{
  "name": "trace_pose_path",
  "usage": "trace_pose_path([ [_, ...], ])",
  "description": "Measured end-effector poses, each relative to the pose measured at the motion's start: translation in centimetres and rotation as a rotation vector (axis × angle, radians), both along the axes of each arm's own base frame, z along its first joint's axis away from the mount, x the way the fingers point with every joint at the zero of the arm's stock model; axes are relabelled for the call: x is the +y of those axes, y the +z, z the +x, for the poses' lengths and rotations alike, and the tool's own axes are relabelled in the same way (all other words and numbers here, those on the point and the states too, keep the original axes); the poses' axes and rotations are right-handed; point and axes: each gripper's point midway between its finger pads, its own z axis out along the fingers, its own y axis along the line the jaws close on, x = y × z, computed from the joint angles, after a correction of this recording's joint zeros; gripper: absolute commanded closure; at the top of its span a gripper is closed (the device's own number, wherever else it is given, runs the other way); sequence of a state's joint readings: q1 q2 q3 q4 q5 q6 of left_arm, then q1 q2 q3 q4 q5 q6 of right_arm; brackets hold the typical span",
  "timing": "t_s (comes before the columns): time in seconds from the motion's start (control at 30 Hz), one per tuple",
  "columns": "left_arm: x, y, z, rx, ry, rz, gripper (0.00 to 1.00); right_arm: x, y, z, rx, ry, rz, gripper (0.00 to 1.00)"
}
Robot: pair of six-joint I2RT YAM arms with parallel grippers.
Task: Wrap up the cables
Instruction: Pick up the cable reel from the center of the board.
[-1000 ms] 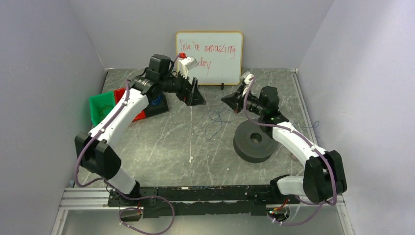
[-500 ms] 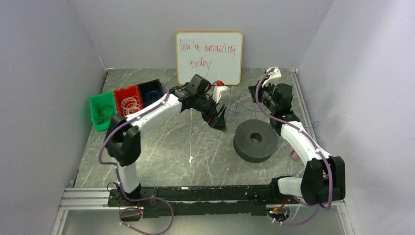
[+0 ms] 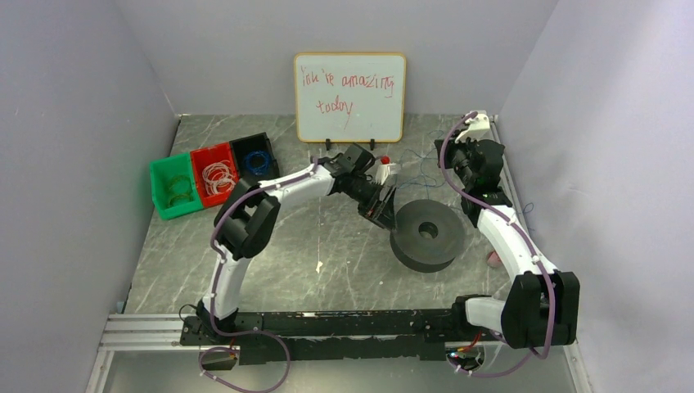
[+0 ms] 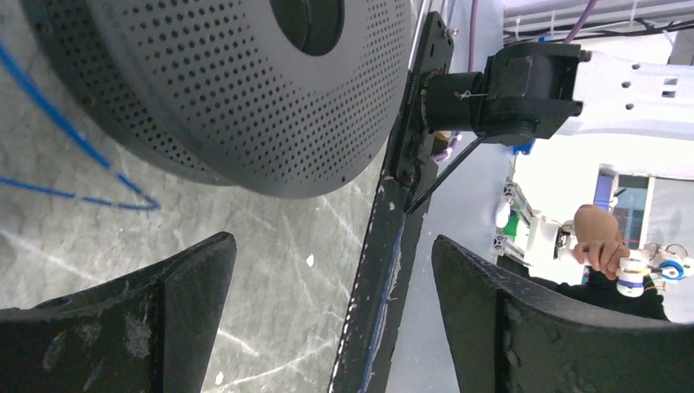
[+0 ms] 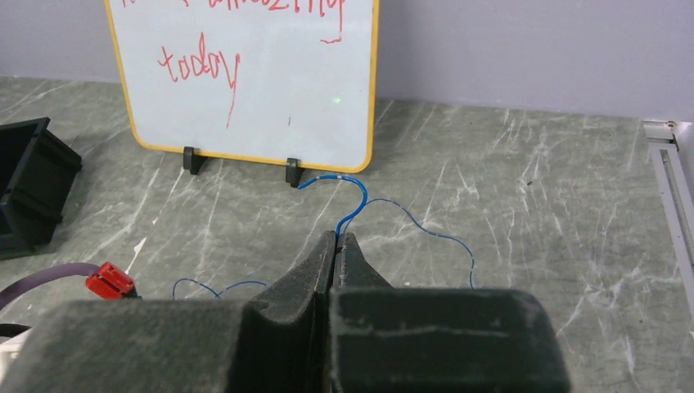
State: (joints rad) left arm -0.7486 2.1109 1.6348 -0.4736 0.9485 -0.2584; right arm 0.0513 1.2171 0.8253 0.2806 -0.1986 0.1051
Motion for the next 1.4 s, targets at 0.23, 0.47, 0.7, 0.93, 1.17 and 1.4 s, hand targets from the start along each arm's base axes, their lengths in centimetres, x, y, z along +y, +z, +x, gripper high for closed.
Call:
trace_pose_path([
  [0.23, -1.8, -1.3, 0.4, 0.065, 0.016, -0.009, 0.06, -0.1, 0.0, 0.0, 0.000, -0.001, 0.000, 1.00],
  [0.47, -2.3, -4.6, 0.8, 0.142, 0.044, 0.039, 0.06, -0.2, 0.0, 0.0, 0.000, -0.003, -0.001, 1.00],
  [0.7, -3.5, -3.8, 1.2, 0.179, 0.046, -0.016, 0.09, -0.2, 0.0, 0.0, -0.002, -0.003, -0.006, 1.00],
  [0.93, -4.5, -4.4, 1.2, 0.224, 0.033, -0.040, 0.23, -0.2, 0.2, -0.1, -0.008, 0.000, -0.008, 1.00],
  [1.17, -4.9, -4.9, 0.7, 0.274, 0.022, -0.043, 0.40, -0.3, 0.6, -0.2, -0.018, -0.001, -0.015, 1.00],
  [1.4, -5.7, -3.0, 1.1, 0.279, 0.006, -0.100, 0.70, -0.5, 0.8, -0.2, -0.026, -0.004, -0.023, 1.00],
])
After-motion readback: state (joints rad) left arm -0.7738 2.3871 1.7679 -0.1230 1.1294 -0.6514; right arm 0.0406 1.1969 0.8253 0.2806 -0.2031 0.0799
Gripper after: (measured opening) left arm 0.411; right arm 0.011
